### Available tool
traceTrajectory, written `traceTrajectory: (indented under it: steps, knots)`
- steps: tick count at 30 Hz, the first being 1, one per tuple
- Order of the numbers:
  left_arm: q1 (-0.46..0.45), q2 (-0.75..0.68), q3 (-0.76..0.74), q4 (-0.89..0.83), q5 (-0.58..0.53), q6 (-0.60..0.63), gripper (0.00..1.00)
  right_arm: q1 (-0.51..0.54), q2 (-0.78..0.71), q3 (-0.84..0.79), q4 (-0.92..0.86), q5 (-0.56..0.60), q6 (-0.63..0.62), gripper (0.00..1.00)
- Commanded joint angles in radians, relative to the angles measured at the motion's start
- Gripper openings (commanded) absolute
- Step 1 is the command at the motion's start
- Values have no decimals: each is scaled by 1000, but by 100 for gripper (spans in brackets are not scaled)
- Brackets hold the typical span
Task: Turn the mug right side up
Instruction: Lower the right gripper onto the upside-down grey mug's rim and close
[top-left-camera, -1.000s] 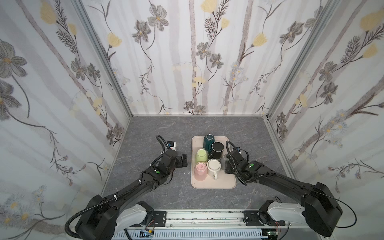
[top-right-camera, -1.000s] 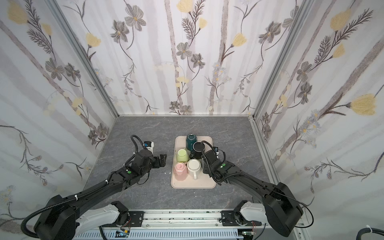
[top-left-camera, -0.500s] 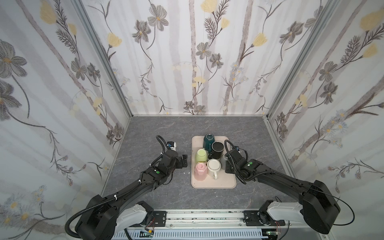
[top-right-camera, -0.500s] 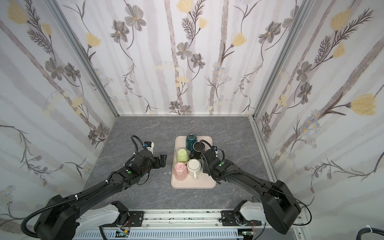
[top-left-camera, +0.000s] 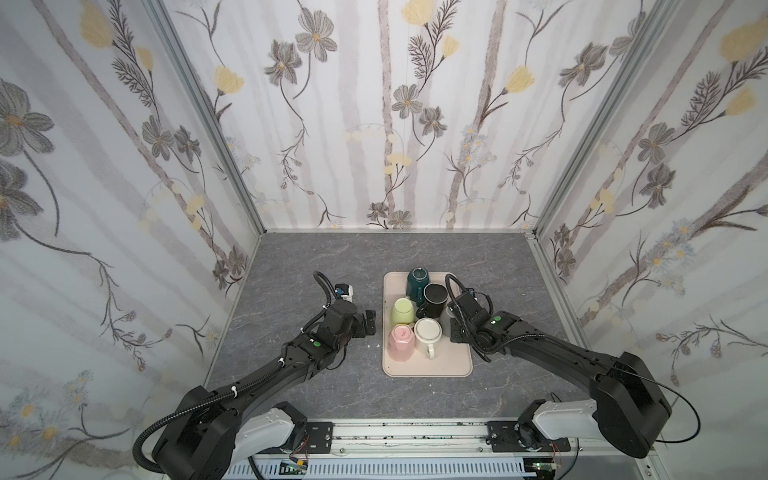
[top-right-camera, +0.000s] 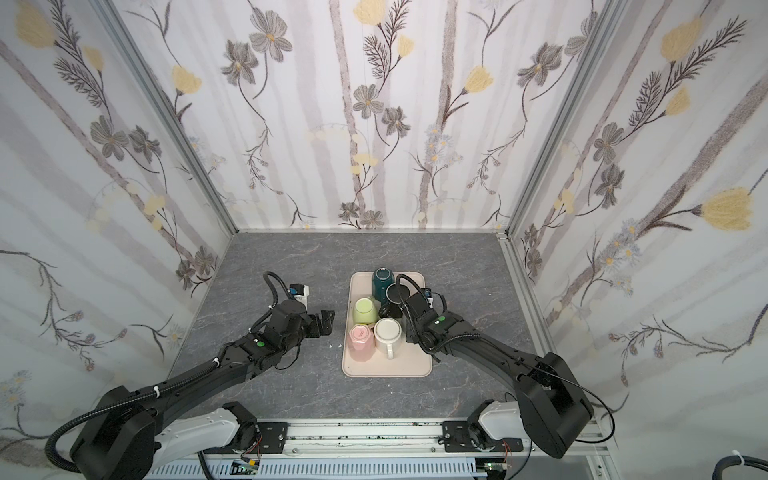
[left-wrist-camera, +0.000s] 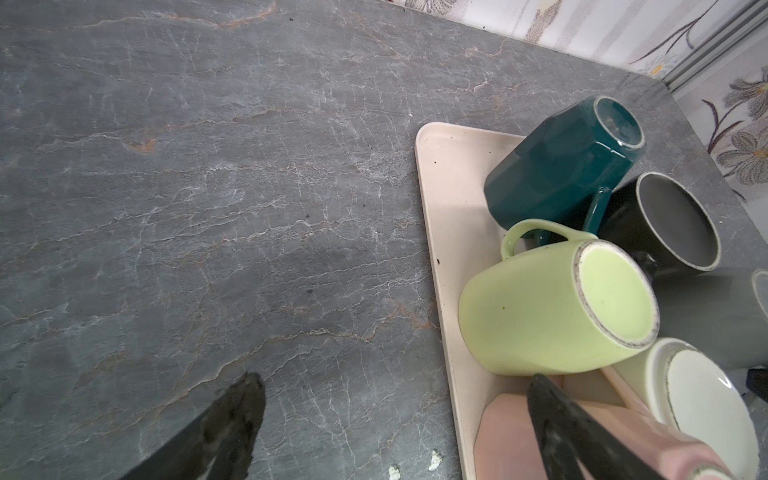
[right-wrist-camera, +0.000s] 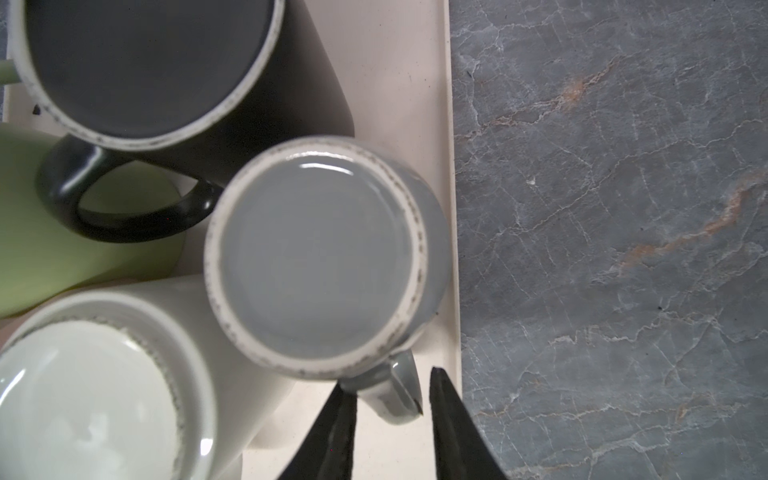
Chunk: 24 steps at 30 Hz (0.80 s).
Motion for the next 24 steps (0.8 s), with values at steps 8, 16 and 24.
traceTrajectory:
  steps: [8,16,24]
  knots:
    - [0,-2,-2,33,-3,-5,100,-20,25,22,30,10,-68,28]
    - [2,6,-1,35,-1,-5,100,-31,59,39,52,-25,-147,25]
    - [1,22,-1,47,14,-13,100,-30,82,37,81,-39,-189,24]
